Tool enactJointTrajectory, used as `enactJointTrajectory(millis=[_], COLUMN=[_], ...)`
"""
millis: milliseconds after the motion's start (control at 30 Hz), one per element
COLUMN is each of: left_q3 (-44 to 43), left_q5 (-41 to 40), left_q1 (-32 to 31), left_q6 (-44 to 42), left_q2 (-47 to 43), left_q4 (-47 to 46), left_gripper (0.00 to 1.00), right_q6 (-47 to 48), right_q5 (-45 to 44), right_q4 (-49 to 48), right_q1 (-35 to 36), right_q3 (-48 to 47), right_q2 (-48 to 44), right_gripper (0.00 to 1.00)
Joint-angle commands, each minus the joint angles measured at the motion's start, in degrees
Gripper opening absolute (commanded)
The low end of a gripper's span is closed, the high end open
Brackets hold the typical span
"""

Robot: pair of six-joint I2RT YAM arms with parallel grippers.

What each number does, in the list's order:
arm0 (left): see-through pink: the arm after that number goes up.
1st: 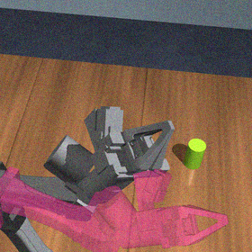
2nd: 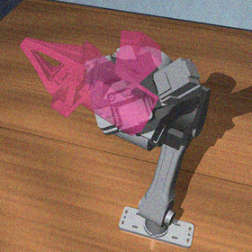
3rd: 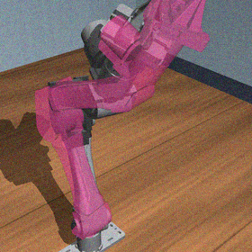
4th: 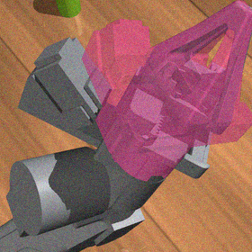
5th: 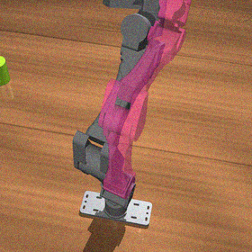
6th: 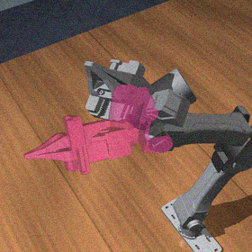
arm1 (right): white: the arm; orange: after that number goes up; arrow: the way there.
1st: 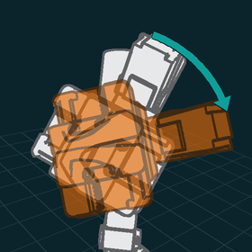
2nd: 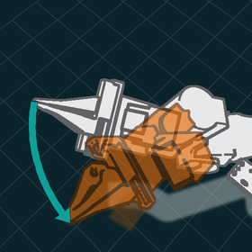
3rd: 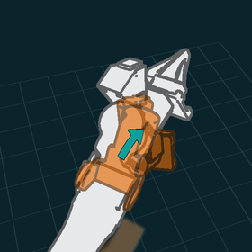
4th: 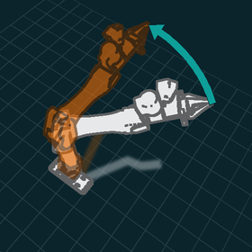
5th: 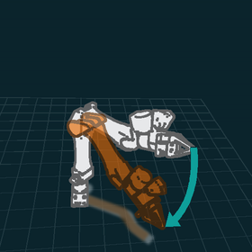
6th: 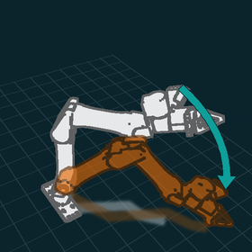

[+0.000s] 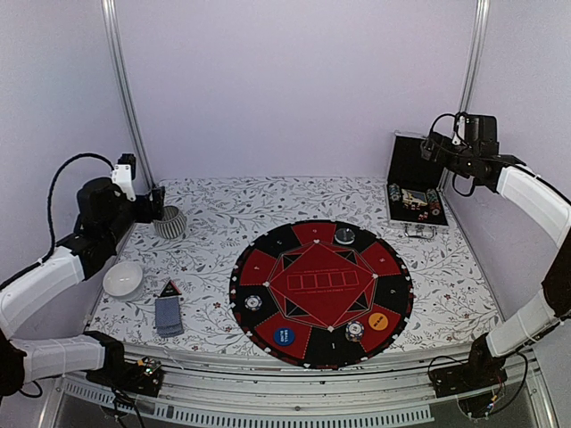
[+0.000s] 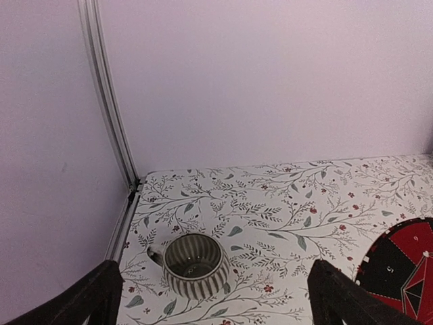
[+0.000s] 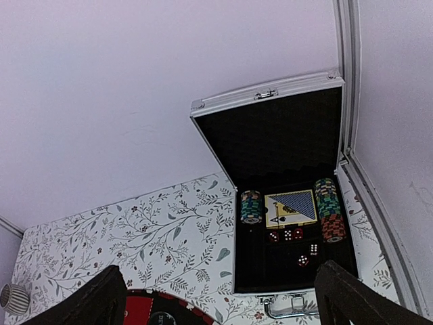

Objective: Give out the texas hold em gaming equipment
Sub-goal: Pick up the face-down deck piles from the center of the board.

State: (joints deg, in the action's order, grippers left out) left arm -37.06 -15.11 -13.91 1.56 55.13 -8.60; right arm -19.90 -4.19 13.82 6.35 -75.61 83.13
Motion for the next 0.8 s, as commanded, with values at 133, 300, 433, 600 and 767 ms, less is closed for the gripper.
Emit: enactJointTrajectory(millis=[133,300,433,600,767], left_q3=[-2.4,-6.5,-5.6,-4.0,-4.0], left_q5=[1.3,3.8,5.1,5.1,5.2], left_q1=[1.5,1.5,1.4,1.9,2.1], left_q6=[3.8,7.0,7.8,8.5,7.8], left_q2=[1.4,4.8,7.1,6.6,5.8], left_q4=[-4.6,-7.5,-10.2,-9.3,-9.4], left_gripper=[0.98,0.98,0.98,0.98,0.98], right_q6=[-0.5,-0.4,-1.0,-3.5,-6.1], right_q5=[1.9,2.0,3.0,2.8,4.7], right_q4=[-0.5,-0.1,0.4,0.9,1.1], right_q1=[-3.3,-3.8,-3.9,-4.2,-4.6], right_q3=[1.3,2.3,2.3,4.4,4.0], right_q2=[-0.5,-0.6,-0.4,0.6,4.7], right_gripper=[0.99,0.99,0.99,0.99,0.99])
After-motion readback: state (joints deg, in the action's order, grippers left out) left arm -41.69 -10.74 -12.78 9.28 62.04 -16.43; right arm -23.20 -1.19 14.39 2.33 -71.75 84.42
